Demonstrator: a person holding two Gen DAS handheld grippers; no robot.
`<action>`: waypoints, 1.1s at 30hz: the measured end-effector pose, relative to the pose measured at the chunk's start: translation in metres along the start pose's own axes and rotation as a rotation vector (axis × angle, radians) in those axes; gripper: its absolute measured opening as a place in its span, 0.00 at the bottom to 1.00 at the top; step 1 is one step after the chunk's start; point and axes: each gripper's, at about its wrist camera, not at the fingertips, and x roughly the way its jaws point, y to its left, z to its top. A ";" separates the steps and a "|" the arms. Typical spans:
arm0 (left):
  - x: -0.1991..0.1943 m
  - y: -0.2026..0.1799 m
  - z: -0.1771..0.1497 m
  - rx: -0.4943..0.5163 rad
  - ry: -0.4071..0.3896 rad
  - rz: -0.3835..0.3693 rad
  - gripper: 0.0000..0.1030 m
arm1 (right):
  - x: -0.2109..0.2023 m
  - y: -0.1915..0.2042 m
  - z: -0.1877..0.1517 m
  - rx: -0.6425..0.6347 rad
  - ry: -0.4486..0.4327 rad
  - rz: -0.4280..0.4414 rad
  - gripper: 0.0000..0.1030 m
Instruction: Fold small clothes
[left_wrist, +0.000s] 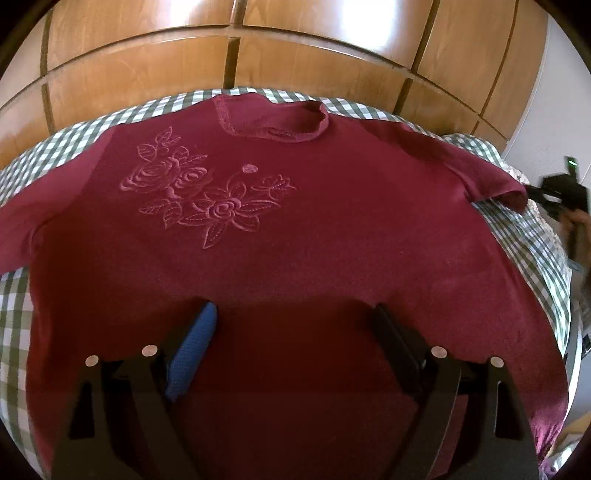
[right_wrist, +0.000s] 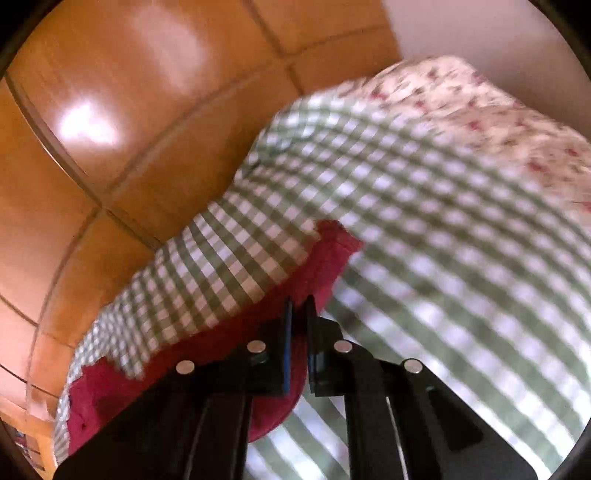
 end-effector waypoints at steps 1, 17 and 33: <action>0.000 0.000 0.000 -0.002 -0.001 -0.003 0.82 | -0.017 -0.006 -0.001 0.003 -0.013 0.000 0.06; -0.003 0.001 0.000 -0.020 -0.010 -0.020 0.82 | -0.085 -0.025 -0.008 0.107 0.005 -0.073 0.06; 0.000 -0.002 0.001 0.009 0.005 0.000 0.85 | -0.012 -0.098 -0.031 0.229 0.145 0.006 0.15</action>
